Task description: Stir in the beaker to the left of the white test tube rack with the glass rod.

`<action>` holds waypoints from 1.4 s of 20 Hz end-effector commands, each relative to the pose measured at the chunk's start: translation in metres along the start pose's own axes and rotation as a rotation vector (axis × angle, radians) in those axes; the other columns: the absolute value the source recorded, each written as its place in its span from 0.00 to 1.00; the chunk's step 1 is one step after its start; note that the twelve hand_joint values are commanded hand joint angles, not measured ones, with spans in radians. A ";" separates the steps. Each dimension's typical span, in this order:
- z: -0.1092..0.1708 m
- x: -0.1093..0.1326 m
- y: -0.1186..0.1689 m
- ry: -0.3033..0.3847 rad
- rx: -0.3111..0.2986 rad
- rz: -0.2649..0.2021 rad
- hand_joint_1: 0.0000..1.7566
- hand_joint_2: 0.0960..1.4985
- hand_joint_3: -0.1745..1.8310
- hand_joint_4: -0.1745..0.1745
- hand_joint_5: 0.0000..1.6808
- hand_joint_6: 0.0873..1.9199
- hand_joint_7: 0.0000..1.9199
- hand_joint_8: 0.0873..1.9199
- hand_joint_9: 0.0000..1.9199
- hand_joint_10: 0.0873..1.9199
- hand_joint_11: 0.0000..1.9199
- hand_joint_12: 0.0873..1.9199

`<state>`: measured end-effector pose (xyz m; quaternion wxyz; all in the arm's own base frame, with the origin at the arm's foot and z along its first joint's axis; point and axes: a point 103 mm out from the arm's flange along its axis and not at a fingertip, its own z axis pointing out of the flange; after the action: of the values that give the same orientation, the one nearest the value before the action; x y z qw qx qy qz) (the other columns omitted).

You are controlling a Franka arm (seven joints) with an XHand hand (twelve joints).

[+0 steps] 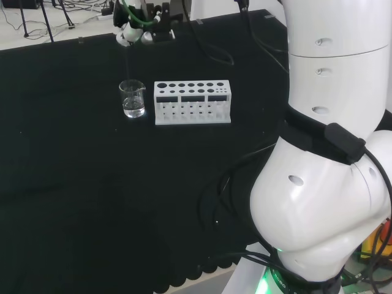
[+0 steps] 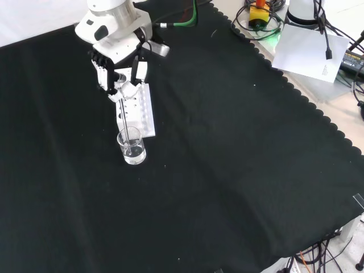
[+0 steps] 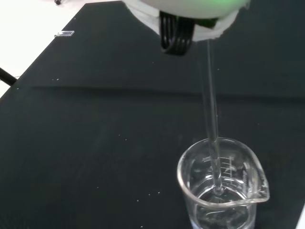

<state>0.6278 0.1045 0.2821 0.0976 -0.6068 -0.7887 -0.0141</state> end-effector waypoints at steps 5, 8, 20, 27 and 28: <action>-0.004 -0.016 -0.018 0.010 -0.008 0.031 0.75 0.47 0.37 0.00 0.69 0.25 0.62 0.54 0.85 0.40 0.84 0.33; 0.001 -0.004 -0.021 0.010 0.000 0.019 0.75 0.47 0.37 0.00 0.69 0.25 0.62 0.54 0.85 0.40 0.84 0.33; 0.009 0.012 0.004 0.013 0.006 0.002 0.75 0.47 0.37 0.00 0.69 0.24 0.62 0.54 0.85 0.40 0.84 0.33; 0.002 0.001 0.008 0.034 -0.009 0.021 0.75 0.47 0.37 0.00 0.69 0.24 0.62 0.54 0.85 0.40 0.84 0.33; 0.000 0.000 0.005 0.031 -0.011 0.026 0.75 0.47 0.37 0.00 0.69 0.24 0.62 0.54 0.85 0.40 0.84 0.33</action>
<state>0.6357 0.1099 0.2795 0.1046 -0.6139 -0.7820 -0.0247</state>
